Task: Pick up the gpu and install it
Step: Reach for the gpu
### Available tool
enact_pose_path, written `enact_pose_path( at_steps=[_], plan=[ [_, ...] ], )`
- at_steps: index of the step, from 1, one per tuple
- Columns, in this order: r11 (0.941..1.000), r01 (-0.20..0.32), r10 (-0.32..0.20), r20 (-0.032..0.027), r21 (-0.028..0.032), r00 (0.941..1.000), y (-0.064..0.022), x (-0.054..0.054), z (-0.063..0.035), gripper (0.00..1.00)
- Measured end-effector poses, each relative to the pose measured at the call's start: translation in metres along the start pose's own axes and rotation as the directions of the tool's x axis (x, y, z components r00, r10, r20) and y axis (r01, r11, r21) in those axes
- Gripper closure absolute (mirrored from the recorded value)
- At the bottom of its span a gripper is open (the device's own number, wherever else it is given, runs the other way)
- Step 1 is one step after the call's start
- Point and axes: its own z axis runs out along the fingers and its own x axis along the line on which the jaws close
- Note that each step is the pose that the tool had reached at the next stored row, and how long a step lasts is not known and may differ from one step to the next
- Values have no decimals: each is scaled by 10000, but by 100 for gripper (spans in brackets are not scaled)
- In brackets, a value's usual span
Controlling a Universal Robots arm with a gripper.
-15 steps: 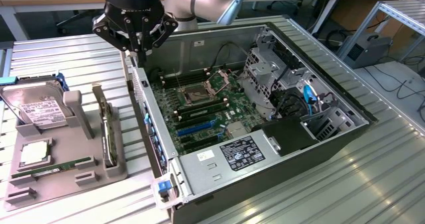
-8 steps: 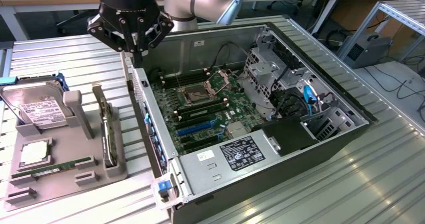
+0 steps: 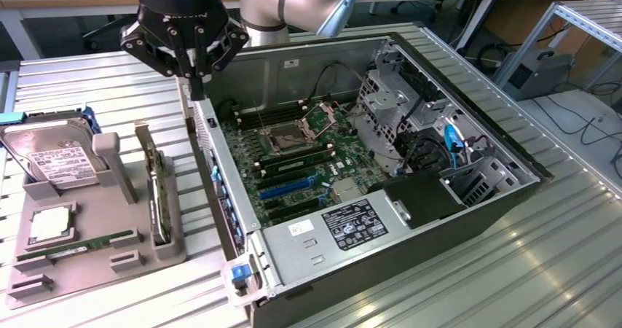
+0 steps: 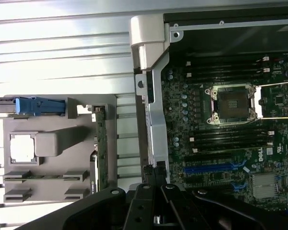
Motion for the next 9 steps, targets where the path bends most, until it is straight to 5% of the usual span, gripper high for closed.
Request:
enact_pose_path(
  at_steps=[9],
  plan=[
    [10000, -1, 1, 0, 0, 10000, -5, 64, -2, 89]
  ],
)
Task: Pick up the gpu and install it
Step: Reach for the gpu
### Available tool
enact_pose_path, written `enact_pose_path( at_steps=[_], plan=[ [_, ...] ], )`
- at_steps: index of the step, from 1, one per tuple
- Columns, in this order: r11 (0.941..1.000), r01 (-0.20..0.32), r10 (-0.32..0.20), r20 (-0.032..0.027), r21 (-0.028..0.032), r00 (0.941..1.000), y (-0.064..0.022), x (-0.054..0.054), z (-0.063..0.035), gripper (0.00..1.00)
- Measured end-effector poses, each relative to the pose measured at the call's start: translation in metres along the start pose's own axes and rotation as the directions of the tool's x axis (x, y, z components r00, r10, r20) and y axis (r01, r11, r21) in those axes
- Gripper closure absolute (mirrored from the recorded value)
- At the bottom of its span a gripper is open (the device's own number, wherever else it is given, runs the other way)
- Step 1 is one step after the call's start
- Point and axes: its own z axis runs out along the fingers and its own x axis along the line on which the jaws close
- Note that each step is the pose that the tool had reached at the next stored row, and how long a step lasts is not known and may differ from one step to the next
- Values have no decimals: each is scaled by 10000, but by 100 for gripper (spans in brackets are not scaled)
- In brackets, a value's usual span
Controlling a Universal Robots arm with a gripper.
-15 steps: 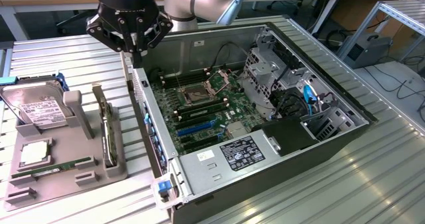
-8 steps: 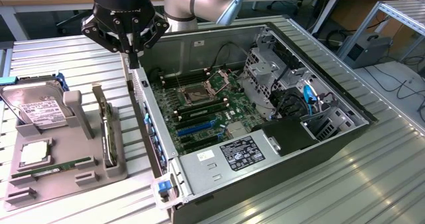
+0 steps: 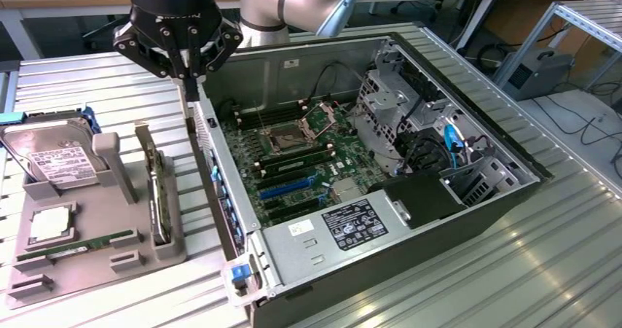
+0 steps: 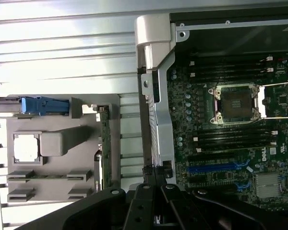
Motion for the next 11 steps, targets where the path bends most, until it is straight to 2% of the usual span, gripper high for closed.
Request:
enact_pose_path(
  at_steps=[4, 7, 9, 11],
  plan=[
    [10000, 0, 0, 0, 0, 10000, -2, 27, -1, 89],
    [10000, 1, -1, 0, 0, 10000, -9, 122, -4, 89],
    [10000, 0, 0, 1, 0, 10000, -18, 233, -7, 89],
    [10000, 0, 0, 0, 0, 10000, -19, 257, -7, 89]
  ],
)
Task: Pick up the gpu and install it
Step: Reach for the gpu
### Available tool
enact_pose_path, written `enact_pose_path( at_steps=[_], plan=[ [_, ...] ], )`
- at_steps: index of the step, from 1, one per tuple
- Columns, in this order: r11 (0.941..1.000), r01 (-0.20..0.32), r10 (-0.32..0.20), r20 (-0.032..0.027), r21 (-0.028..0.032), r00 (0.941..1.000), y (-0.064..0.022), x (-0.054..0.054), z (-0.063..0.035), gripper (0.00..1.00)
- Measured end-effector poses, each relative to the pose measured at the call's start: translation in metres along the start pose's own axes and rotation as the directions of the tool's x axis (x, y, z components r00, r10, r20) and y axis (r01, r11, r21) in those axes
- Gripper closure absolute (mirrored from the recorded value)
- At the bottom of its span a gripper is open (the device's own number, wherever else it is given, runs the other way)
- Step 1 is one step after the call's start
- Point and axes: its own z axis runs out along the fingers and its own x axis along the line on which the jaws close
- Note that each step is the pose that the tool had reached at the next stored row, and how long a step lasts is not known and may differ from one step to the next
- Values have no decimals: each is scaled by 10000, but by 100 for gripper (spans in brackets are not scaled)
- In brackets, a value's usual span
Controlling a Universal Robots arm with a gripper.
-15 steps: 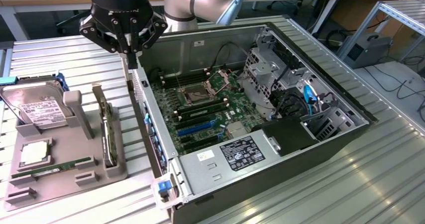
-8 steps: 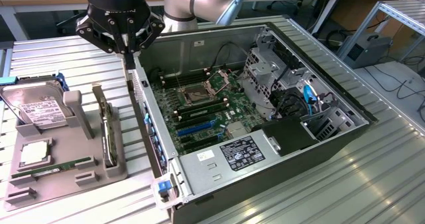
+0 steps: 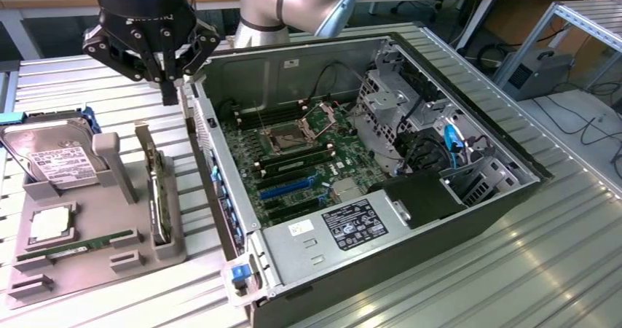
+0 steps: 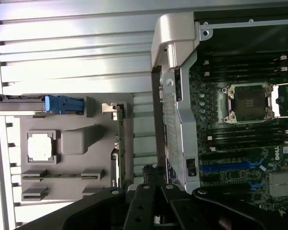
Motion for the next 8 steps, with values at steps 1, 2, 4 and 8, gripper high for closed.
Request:
enact_pose_path(
  at_steps=[1, 2, 4, 8],
  plan=[
    [10000, 0, 0, 0, 0, 10000, -1, 6, 0, 89],
    [10000, 0, 0, 0, 0, 10000, -1, 12, 0, 89],
    [10000, 1, -1, 0, 0, 10000, -2, 25, -1, 89],
    [10000, 1, -1, 0, 0, 10000, -5, 62, -2, 89]
  ],
)
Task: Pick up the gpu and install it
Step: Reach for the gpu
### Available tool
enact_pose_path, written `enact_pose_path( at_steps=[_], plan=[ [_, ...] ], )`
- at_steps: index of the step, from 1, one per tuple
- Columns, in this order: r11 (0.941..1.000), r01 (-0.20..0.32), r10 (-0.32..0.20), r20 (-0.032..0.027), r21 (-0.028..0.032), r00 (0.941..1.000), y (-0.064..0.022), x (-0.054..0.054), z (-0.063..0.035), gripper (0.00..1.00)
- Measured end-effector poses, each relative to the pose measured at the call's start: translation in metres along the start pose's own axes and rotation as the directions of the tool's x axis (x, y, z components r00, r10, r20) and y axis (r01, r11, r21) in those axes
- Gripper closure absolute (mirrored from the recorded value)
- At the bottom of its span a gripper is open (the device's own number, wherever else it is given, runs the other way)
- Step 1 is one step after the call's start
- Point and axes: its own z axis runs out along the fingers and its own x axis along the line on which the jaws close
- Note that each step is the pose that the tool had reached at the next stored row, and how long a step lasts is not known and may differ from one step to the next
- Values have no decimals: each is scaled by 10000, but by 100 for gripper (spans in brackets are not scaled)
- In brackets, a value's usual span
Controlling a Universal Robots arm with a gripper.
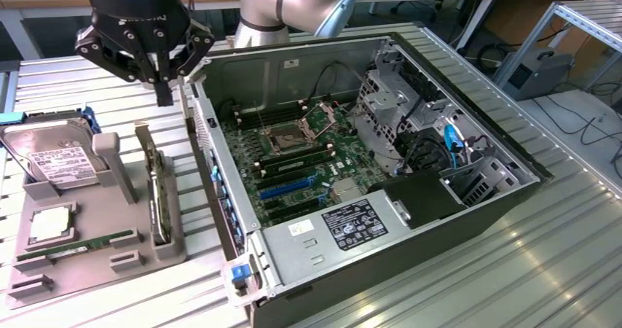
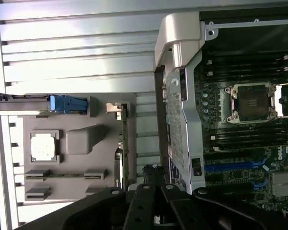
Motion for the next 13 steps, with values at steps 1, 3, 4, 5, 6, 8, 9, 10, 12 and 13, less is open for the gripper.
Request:
enact_pose_path(
  at_steps=[1, 3, 4, 5, 6, 8, 9, 10, 12, 13],
  plan=[
    [10000, -1, 1, 0, 0, 10000, 0, 6, 0, 89],
    [10000, 0, 0, 0, 1, 10000, -2, 26, -1, 89],
    [10000, -1, 1, 0, 1, 10000, -2, 33, -1, 89],
    [10000, 0, 0, 0, 0, 10000, -3, 39, -1, 89],
    [10000, 0, 0, 0, 0, 10000, -3, 46, -2, 89],
    [10000, 0, 0, 0, 0, 10000, -5, 59, -2, 89],
    [10000, 0, 0, 0, 0, 10000, -5, 65, -2, 89],
    [10000, 0, 0, 0, 0, 10000, -5, 71, -2, 89],
    [10000, -1, 1, 0, 0, 10000, -6, 84, -2, 89],
    [10000, 0, 0, 0, 0, 10000, -7, 89, -3, 89]
  ],
)
